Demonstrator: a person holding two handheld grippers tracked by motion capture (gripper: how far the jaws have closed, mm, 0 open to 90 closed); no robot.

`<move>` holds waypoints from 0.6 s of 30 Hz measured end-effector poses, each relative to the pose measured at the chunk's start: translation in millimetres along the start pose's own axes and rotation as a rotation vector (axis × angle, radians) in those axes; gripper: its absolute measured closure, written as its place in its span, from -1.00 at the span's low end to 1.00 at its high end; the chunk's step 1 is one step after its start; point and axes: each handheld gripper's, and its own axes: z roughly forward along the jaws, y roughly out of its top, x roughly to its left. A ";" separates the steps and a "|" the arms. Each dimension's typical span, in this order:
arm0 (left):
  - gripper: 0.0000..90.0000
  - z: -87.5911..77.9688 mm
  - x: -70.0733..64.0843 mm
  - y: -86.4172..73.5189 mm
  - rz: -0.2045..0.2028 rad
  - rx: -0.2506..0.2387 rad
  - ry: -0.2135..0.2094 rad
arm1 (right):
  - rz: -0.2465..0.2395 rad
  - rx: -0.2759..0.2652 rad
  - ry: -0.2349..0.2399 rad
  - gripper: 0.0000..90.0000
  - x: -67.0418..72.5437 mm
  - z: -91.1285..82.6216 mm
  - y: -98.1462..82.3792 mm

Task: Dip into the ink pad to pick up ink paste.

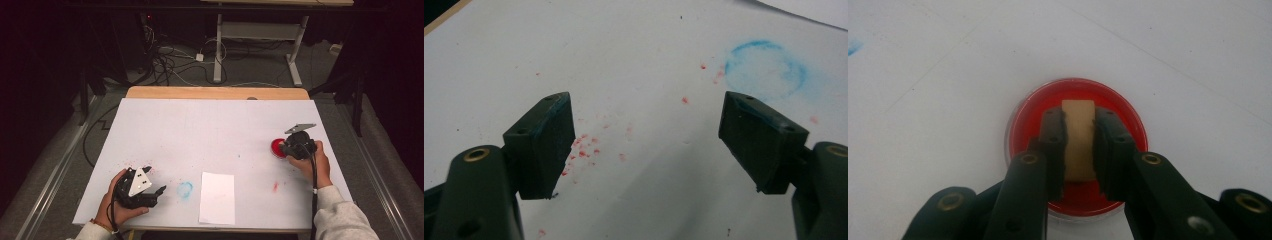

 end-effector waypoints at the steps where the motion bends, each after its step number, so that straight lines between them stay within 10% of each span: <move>1: -0.52 0.0 -0.2 0.0 0.000 0.000 0.001 | 0.004 -0.002 0.001 0.71 -0.5 0.1 -0.4; 13: -0.52 0.5 -0.8 -0.2 0.002 0.005 0.004 | -0.044 0.010 -0.044 0.71 6.7 0.6 1.1; 18: -0.52 0.8 -1.0 0.0 0.003 0.007 0.004 | 0.011 -0.003 0.013 0.71 -2.5 1.0 -1.1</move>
